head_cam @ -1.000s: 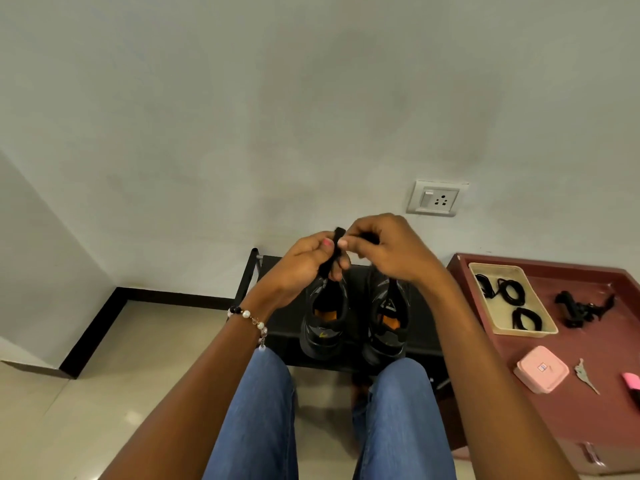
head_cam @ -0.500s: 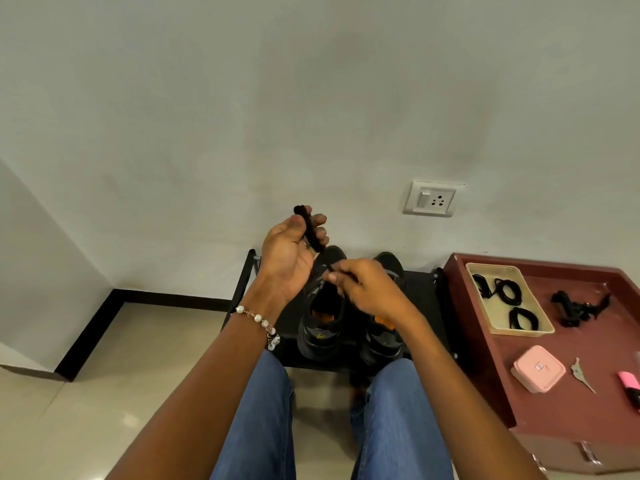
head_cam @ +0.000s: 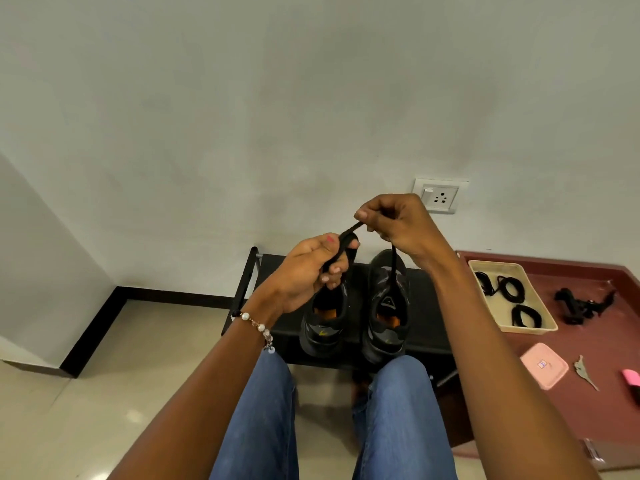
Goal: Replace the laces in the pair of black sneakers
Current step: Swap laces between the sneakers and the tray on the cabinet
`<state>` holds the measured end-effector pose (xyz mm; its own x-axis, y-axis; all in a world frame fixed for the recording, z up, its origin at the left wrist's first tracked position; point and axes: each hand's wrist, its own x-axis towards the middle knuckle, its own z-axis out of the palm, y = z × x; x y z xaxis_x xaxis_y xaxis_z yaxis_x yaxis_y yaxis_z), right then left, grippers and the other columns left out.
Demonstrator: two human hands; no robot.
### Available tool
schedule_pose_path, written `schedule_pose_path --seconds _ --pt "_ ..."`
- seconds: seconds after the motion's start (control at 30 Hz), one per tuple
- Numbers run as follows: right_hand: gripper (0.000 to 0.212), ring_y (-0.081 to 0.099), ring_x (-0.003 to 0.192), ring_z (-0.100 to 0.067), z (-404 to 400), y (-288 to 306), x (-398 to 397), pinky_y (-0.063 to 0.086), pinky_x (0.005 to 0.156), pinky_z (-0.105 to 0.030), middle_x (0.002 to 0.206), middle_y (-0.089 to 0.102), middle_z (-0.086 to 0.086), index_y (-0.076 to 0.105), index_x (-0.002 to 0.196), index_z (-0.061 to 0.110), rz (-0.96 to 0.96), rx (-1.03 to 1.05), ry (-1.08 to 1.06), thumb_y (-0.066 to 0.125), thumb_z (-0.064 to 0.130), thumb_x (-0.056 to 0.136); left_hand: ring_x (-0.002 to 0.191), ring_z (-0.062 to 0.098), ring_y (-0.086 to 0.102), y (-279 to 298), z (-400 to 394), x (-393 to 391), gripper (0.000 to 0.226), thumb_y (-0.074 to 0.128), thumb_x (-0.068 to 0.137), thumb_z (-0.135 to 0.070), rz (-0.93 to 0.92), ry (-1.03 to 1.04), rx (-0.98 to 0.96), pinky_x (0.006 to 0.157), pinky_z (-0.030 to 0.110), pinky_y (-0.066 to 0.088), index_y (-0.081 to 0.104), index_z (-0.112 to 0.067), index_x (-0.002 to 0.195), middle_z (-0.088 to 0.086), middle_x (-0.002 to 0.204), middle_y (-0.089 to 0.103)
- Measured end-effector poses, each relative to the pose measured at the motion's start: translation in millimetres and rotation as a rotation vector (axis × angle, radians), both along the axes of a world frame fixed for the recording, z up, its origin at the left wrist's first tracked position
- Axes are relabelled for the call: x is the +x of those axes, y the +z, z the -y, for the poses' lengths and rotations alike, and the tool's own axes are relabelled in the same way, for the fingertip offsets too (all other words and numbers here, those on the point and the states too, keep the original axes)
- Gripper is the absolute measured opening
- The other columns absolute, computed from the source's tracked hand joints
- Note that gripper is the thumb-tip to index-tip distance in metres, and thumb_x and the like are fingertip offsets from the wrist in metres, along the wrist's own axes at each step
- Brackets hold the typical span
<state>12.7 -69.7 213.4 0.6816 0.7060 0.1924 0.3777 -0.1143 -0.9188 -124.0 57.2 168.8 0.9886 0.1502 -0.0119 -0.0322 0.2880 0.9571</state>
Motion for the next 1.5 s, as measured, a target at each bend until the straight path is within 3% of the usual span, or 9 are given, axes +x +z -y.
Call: schedule_pose_path --seconds 0.17,0.3,0.47,0.6,0.77,0.97,1.17,1.33,1.5 --pt "0.014 0.045 0.053 -0.010 -1 -34 -14 0.036 0.049 -0.021 0.065 0.061 0.000 0.073 0.092 0.015 -0.192 0.091 -0.004 0.060 0.009 0.094 0.046 0.006 0.031 8 0 9 0.040 0.039 0.096 -0.036 0.152 0.119 -0.399 0.050 0.020 0.034 0.055 -0.003 0.110 -0.003 0.060 0.040" --pt "0.018 0.051 0.053 0.002 -2 -51 -37 0.040 0.056 -0.015 0.074 0.066 0.005 0.071 0.109 0.011 0.016 -0.163 0.047 0.059 0.013 0.096 0.065 0.013 0.050 4 -6 17 0.042 0.032 0.103 -0.038 0.204 0.300 -0.472 0.067 0.026 0.047 0.049 -0.003 0.119 0.003 0.082 0.058" --pt "0.022 0.065 0.090 -0.014 -2 -36 -51 0.050 0.084 -0.031 0.099 0.072 -0.006 0.072 0.113 0.010 0.357 -0.389 0.191 0.062 0.018 0.094 0.096 0.023 0.067 -3 -7 16 0.047 0.029 0.103 -0.042 0.032 0.433 -0.104 0.077 0.026 0.055 0.060 -0.007 0.109 0.011 0.108 0.069" --pt "0.015 0.068 0.090 -0.013 -3 -15 -42 0.051 0.085 -0.021 0.096 0.075 -0.004 0.076 0.101 0.013 0.355 -0.290 0.126 0.071 0.018 0.087 0.105 0.021 0.066 -18 -6 11 0.057 0.034 0.095 -0.055 -0.132 0.251 0.097 0.098 0.034 0.050 0.062 -0.010 0.116 0.012 0.109 0.070" --pt "0.011 0.068 0.081 -0.007 -1 -15 -17 0.053 0.079 -0.024 0.082 0.073 0.005 0.077 0.088 0.018 0.244 -0.194 0.091 0.079 0.014 0.078 0.066 0.014 0.053 -11 6 5 0.058 0.037 0.091 -0.050 -0.119 0.012 0.100 0.070 0.028 0.047 0.058 -0.002 0.116 0.005 0.079 0.062" --pt "0.009 0.069 0.086 -0.016 16 -44 -13 0.053 0.080 -0.027 0.089 0.071 -0.008 0.075 0.091 0.003 -0.118 0.111 0.013 0.072 0.002 0.083 0.051 0.010 0.038 -10 7 8 0.031 0.039 0.104 -0.021 -0.165 -0.040 0.016 0.053 0.022 0.037 0.062 0.000 0.101 0.004 0.066 0.050" --pt "0.026 0.069 0.093 -0.027 48 -76 -22 0.057 0.086 -0.047 0.099 0.073 -0.016 0.069 0.111 0.000 -0.479 0.274 -0.041 0.059 0.012 0.091 0.054 0.012 0.046 -22 29 30 0.031 0.042 0.103 -0.024 -0.231 -0.019 -0.208 0.049 0.022 0.041 0.058 -0.006 0.084 0.003 0.067 0.050" --pt "0.028 0.071 0.084 -0.017 87 -94 -8 0.060 0.071 -0.031 0.091 0.076 -0.004 0.069 0.113 0.009 -0.421 0.258 -0.179 0.065 0.006 0.085 0.061 0.015 0.050 -43 67 75 0.029 0.044 0.102 -0.026 -0.342 -0.015 -0.190 0.051 0.026 0.045 0.061 -0.004 0.098 0.006 0.074 0.057" --pt "0.053 0.069 0.078 -0.012 140 -117 31 0.058 0.061 -0.029 0.080 0.072 -0.006 0.050 0.136 0.019 -0.307 0.141 -0.373 0.064 -0.001 0.089 0.056 0.016 0.047 -62 123 129 0.036 0.043 0.103 -0.028 -0.449 -0.136 0.030 0.057 0.028 0.041 0.058 -0.009 0.077 0.006 0.064 0.051"
